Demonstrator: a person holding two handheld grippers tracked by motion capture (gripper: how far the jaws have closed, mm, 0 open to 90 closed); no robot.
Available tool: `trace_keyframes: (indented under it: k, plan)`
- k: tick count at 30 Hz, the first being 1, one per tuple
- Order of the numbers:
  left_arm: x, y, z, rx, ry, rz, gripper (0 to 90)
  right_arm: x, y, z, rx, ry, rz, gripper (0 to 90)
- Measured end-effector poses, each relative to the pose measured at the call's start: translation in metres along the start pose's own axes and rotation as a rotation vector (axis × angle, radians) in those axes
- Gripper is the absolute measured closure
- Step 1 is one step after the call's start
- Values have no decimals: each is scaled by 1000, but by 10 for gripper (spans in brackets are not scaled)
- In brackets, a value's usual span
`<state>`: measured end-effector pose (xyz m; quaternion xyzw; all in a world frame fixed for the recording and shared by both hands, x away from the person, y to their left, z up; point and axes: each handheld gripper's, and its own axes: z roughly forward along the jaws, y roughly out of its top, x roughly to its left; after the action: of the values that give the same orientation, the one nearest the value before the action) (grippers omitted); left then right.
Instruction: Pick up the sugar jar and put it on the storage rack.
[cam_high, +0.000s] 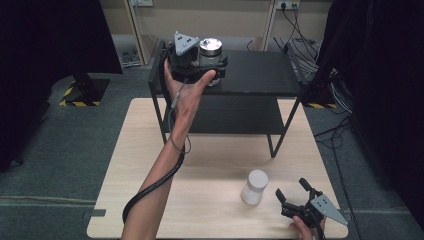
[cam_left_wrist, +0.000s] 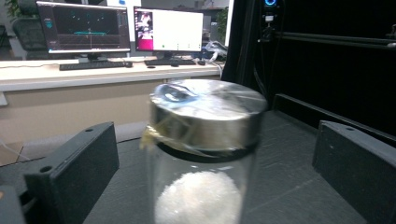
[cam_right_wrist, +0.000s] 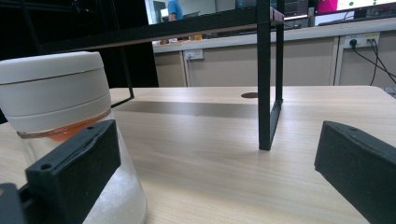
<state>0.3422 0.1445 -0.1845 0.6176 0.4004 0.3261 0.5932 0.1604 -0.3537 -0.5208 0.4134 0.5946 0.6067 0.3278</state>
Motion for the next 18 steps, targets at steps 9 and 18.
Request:
trace_keyframes:
  k: [9, 18]
  plan:
    - [-7, -6, -12, -15, -20, 7, 2, 0, 0, 0, 0, 0, 0, 4]
    - [-12, -23, -22, -22, -26, 25, 2, 0, 0, 0, 0, -1, -2, 4]
